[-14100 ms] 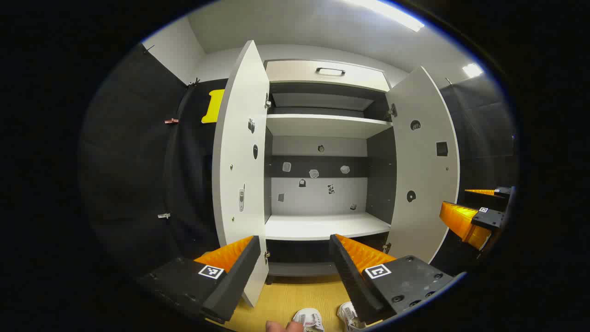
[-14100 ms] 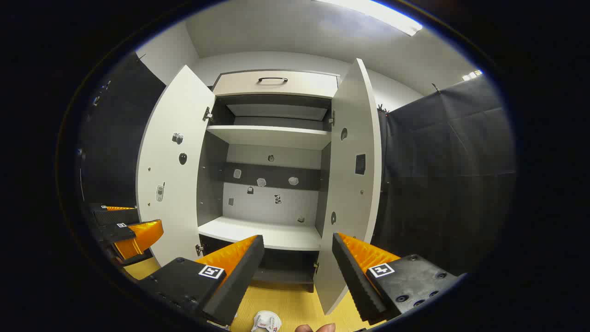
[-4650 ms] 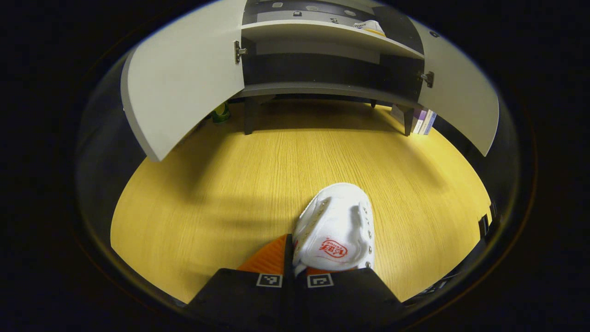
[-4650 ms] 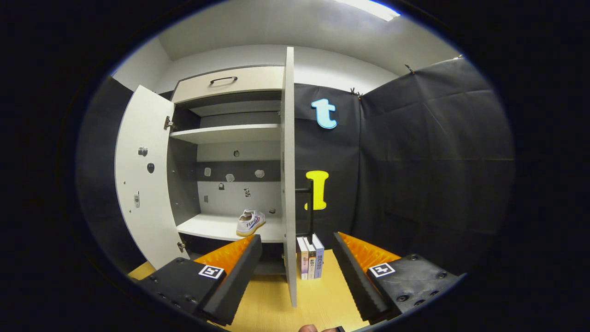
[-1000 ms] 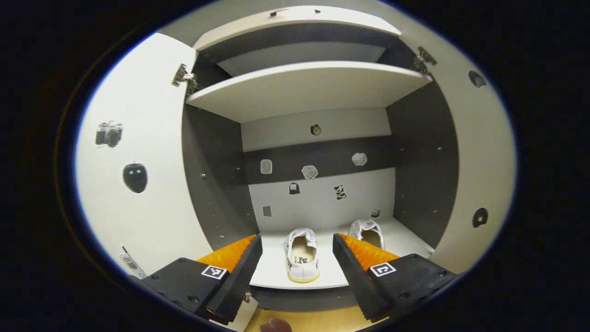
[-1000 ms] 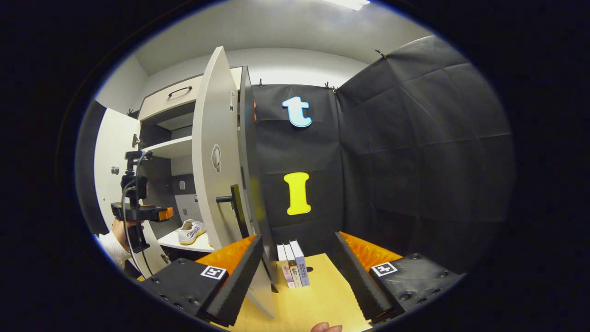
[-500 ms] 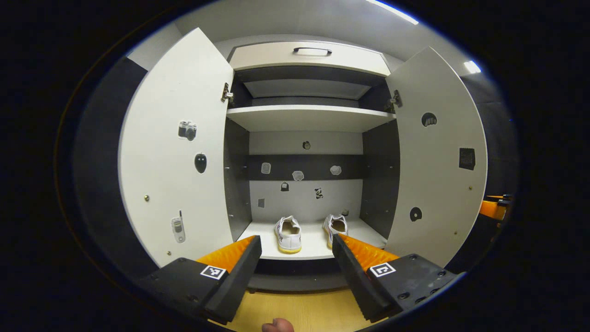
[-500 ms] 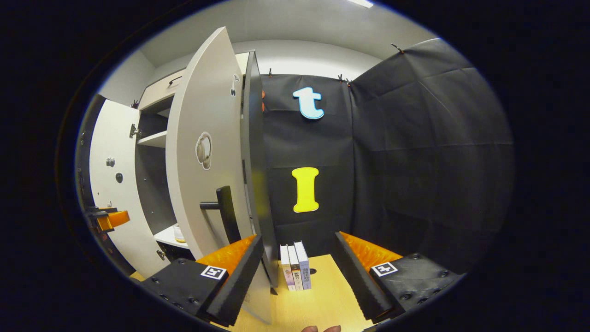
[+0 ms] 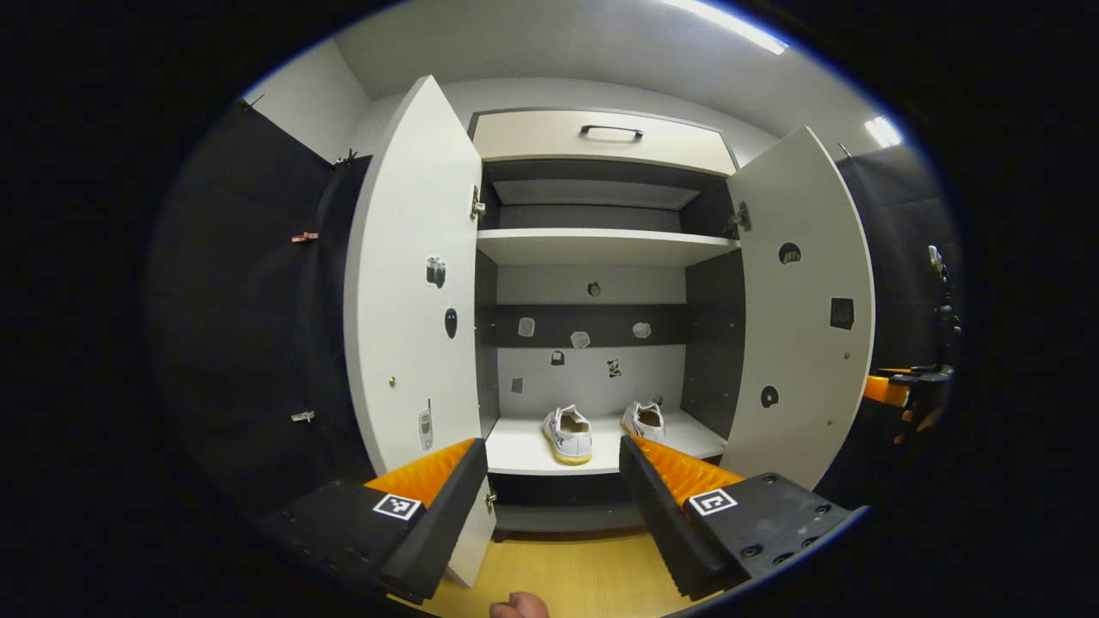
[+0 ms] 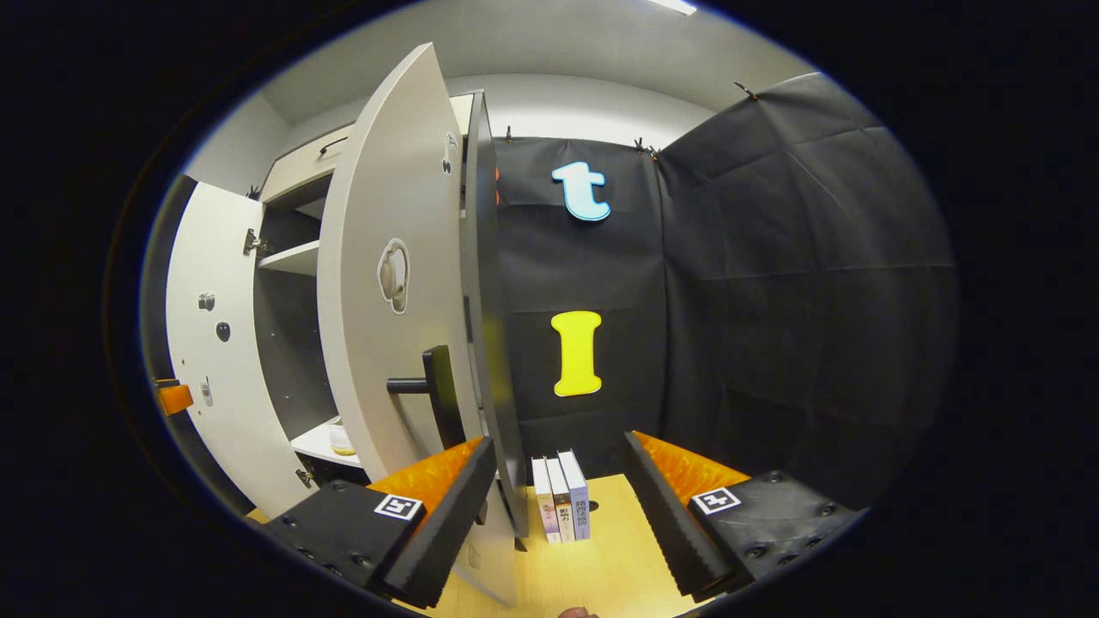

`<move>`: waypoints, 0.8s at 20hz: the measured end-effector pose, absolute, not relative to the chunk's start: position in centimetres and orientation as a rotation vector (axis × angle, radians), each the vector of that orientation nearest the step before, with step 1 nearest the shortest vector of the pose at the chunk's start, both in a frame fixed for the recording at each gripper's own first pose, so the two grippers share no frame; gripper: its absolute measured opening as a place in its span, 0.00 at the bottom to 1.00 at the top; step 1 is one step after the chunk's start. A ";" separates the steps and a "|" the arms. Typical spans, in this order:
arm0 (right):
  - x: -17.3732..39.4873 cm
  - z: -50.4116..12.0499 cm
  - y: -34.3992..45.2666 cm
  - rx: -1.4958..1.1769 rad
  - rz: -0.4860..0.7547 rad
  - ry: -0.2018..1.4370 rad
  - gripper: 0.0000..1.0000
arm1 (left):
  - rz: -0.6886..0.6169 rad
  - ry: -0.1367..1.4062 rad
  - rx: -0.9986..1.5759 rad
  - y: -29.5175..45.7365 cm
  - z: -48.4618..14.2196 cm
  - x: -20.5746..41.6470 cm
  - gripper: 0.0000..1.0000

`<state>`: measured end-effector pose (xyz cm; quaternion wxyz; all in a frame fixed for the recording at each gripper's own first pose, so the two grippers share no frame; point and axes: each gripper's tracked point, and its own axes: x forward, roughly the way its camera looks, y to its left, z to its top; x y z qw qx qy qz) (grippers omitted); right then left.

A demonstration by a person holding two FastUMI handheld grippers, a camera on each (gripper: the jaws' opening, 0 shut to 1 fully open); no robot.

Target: Grab one shoe with the right hand and put it into the shoe cabinet, grab the other shoe with the left hand and put it into the shoe cabinet; then close the right door with the right hand and the left door with the left hand.

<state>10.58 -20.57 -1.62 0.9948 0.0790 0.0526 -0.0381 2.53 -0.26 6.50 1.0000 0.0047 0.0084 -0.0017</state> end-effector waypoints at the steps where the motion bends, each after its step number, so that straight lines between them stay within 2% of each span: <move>1: 10.5 -1.6 -20.3 0.155 -0.080 0.103 0.98 | -0.006 0.014 0.004 0.0 6.5 2.4 0.97; 11: 10.1 -1.2 -12.2 0.158 -0.036 0.090 0.98 | 0.012 0.029 -0.006 5.5 6.1 0.5 0.97; 16: 11.5 -1.6 -6.0 0.165 0.049 0.101 0.98 | 0.028 0.037 -0.012 7.8 5.7 -0.5 0.97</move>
